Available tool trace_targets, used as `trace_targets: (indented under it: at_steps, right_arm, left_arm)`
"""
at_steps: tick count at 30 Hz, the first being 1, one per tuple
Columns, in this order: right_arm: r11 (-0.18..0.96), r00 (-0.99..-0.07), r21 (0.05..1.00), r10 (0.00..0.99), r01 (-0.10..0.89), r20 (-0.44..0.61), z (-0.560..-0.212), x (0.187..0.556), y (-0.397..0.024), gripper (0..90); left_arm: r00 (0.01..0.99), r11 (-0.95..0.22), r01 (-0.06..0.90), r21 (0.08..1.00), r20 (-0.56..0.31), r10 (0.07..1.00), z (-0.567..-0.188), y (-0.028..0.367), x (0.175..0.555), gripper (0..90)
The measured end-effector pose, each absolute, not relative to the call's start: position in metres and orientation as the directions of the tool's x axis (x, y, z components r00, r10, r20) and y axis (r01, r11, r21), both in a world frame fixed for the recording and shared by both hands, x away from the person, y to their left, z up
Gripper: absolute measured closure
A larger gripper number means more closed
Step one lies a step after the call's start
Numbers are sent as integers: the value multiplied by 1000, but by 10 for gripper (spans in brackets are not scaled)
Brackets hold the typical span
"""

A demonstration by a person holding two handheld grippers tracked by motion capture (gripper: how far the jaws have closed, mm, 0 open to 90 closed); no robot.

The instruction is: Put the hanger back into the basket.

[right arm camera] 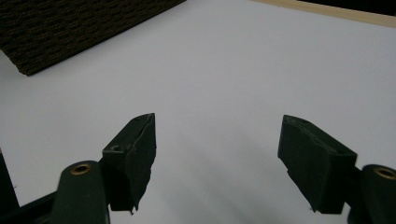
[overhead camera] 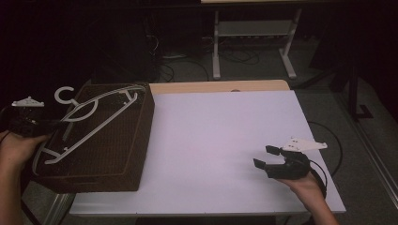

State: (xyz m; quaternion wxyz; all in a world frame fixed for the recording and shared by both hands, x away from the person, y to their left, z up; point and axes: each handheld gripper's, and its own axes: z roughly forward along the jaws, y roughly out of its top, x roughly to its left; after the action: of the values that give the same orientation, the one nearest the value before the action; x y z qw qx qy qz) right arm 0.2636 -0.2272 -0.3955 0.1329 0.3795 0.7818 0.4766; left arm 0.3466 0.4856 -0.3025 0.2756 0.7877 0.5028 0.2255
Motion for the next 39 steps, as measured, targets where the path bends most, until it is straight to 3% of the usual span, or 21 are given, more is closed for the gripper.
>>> trace_targets:
  at_steps: [3, 6, 15, 23, 32, 39]
  right_arm:
    - [257, -677, 845, 720, 468, 156, -395, 263, -226, 272]
    - [255, -675, 846, 721, 469, 157, -395, 263, -227, 271]
    - [250, -674, 850, 722, 463, 155, -394, 263, -228, 271]
    - [244, -676, 854, 720, 459, 158, -391, 264, -228, 259]
    - [252, -688, 868, 713, 429, 134, -386, 268, -225, 187]
    - [239, -686, 878, 716, 416, 130, -378, 270, -225, 133]
  left_arm:
    - [409, -369, 657, 657, 100, 907, -305, 484, 348, 813]
    - [406, -342, 625, 702, 81, 910, -304, 486, 347, 652]
    - [422, -289, 598, 747, 13, 907, -296, 479, 346, 439]
    - [462, -243, 552, 798, -50, 886, -287, 455, 347, 322]
    - [518, -196, 482, 854, -97, 850, -284, 420, 346, 170]
    - [575, -193, 434, 880, -106, 811, -285, 387, 342, 142]
